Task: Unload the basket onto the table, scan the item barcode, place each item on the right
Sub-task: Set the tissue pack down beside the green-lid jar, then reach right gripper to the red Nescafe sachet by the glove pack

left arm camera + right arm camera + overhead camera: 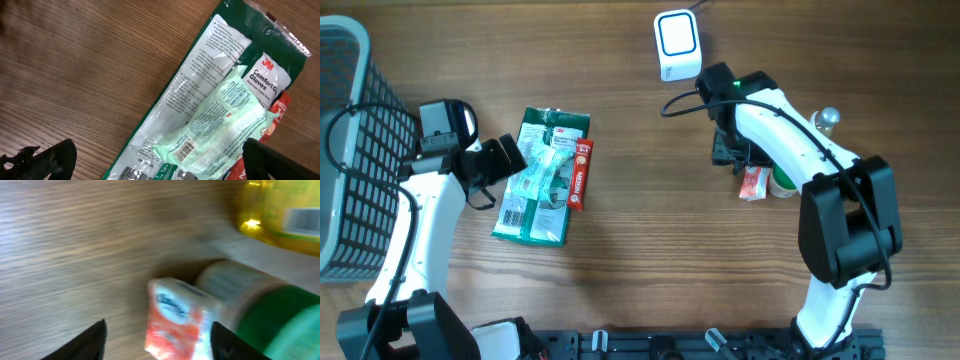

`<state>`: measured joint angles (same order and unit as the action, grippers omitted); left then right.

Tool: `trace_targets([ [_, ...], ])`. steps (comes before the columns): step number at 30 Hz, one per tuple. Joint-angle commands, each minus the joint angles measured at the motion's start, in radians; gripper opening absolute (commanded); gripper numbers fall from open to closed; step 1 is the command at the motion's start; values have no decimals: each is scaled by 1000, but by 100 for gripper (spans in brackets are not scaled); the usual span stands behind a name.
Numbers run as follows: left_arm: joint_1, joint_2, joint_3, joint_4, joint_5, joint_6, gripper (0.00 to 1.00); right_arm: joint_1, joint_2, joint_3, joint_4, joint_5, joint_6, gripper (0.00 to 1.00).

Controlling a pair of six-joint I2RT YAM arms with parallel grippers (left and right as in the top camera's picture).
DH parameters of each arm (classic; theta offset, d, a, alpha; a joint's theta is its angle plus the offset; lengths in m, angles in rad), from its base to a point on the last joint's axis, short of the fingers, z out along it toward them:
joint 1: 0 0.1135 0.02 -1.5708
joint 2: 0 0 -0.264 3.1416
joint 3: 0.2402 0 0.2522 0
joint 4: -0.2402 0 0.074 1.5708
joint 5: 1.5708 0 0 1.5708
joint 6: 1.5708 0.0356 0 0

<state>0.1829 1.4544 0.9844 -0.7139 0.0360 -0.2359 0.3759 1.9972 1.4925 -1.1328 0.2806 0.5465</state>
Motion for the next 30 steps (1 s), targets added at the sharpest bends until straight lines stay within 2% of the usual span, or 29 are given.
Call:
trace_targets([
  [1, -3, 3, -4, 0, 8, 20, 100, 3, 3, -1, 92, -302, -48, 69],
  [2, -3, 3, -4, 0, 8, 20, 100, 6, 4, -2, 146, -428, -48, 69],
  [5, -3, 3, -4, 0, 8, 20, 100, 42, 4, -13, 278, -643, -46, 67],
  [8, -3, 3, -4, 0, 8, 20, 100, 130, 6, -13, 402, -678, -17, 66],
  [12, -3, 3, -4, 0, 8, 20, 100, 263, 8, -13, 542, -582, 42, 63],
  [16, -3, 3, -4, 0, 8, 20, 100, 424, 8, -13, 627, -301, 89, 63],
  [18, -3, 3, -4, 0, 8, 20, 100, 550, 8, -13, 687, -81, 89, 59],
  [19, -3, 3, -4, 0, 8, 20, 100, 573, 8, -13, 701, -48, 90, 58],
  [23, -3, 3, -4, 0, 8, 20, 100, 632, 41, -13, 776, -12, 92, 50],
  [30, -3, 3, -4, 0, 8, 20, 100, 645, 140, -13, 792, -16, 93, 51],
])
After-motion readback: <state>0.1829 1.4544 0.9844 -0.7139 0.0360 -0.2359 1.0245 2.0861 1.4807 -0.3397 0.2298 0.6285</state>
